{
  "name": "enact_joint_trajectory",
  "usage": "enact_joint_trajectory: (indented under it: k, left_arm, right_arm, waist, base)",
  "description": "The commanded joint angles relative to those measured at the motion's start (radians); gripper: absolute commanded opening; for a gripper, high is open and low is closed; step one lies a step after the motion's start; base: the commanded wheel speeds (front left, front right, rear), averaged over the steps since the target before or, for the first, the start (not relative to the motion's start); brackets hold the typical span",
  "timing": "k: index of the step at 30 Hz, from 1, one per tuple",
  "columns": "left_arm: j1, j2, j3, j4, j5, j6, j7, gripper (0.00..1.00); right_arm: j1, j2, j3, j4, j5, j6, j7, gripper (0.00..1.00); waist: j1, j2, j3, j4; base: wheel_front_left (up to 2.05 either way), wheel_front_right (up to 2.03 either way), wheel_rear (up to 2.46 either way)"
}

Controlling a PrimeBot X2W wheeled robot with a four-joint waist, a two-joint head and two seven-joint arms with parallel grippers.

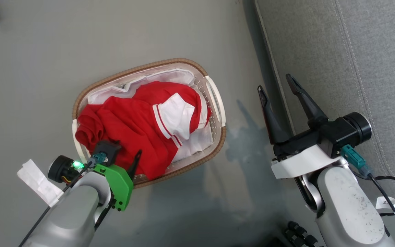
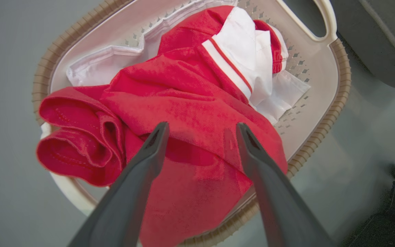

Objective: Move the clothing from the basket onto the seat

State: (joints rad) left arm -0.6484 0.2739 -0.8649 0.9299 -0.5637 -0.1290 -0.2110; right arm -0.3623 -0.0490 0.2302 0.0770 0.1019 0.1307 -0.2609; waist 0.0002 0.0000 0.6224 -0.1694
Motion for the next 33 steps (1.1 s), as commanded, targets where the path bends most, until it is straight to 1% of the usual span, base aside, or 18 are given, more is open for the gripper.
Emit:
enact_joint_trajectory:
  k: [1, 5, 9, 13, 16, 24, 28, 33]
  left_arm:
    - [-0.037, 0.013, -0.017, 0.018, -0.010, -0.002, 0.002, 1.00]
    - [-0.060, 0.017, -0.052, 0.073, -0.047, -0.002, 0.011, 1.00]
    - [-0.085, 0.019, -0.064, 0.145, -0.088, -0.002, 0.052, 1.00]
    - [-0.113, 0.019, -0.087, 0.180, -0.091, -0.002, 0.039, 1.00]
    - [-0.138, 0.022, -0.109, 0.204, -0.077, -0.002, 0.025, 1.00]
    - [-0.204, 0.001, -0.163, 0.261, -0.052, -0.002, 0.024, 1.00]
    - [-0.238, -0.004, -0.203, 0.282, -0.009, -0.002, 0.010, 1.00]
    - [-0.275, 0.006, -0.272, 0.313, 0.059, 0.012, 0.017, 1.00]
  right_arm:
    - [0.000, -0.003, 0.002, -0.005, -0.008, 0.000, -0.006, 1.00]
    - [-0.002, -0.003, 0.020, -0.004, 0.019, 0.000, -0.006, 1.00]
    - [-0.006, -0.003, 0.026, -0.012, 0.028, 0.000, -0.006, 1.00]
    - [-0.013, -0.003, 0.029, -0.019, 0.033, 0.000, -0.006, 1.00]
    - [-0.016, -0.003, 0.030, -0.025, 0.037, 0.000, -0.006, 1.00]
    - [-0.022, -0.003, 0.041, -0.041, 0.044, 0.000, -0.006, 1.00]
    - [-0.021, -0.003, 0.046, -0.050, 0.050, 0.000, -0.006, 1.00]
    - [-0.025, -0.003, 0.058, -0.054, 0.069, 0.000, -0.006, 1.00]
  waist:
    - [-0.0002, 0.0000, 0.068, -0.057]
    - [-0.0002, 0.0000, 0.089, -0.068]
    - [-0.0002, 0.0000, 0.107, -0.076]
    - [-0.0002, 0.0000, 0.124, -0.083]
    - [-0.0002, 0.0000, 0.139, -0.087]
    - [-0.0002, 0.0000, 0.181, -0.101]
    - [-0.0002, 0.0000, 0.200, -0.109]
    - [-0.0002, 0.0000, 0.220, -0.124]
  base:
    - [0.00, 0.00, 0.00]
    - [0.00, 0.00, 0.00]
    - [0.00, 0.00, 0.00]
    - [0.00, 0.00, 0.00]
    - [0.00, 0.00, 0.00]
    - [0.00, 0.00, 0.00]
    - [0.00, 0.00, 0.00]
    - [0.00, 0.00, 0.00]
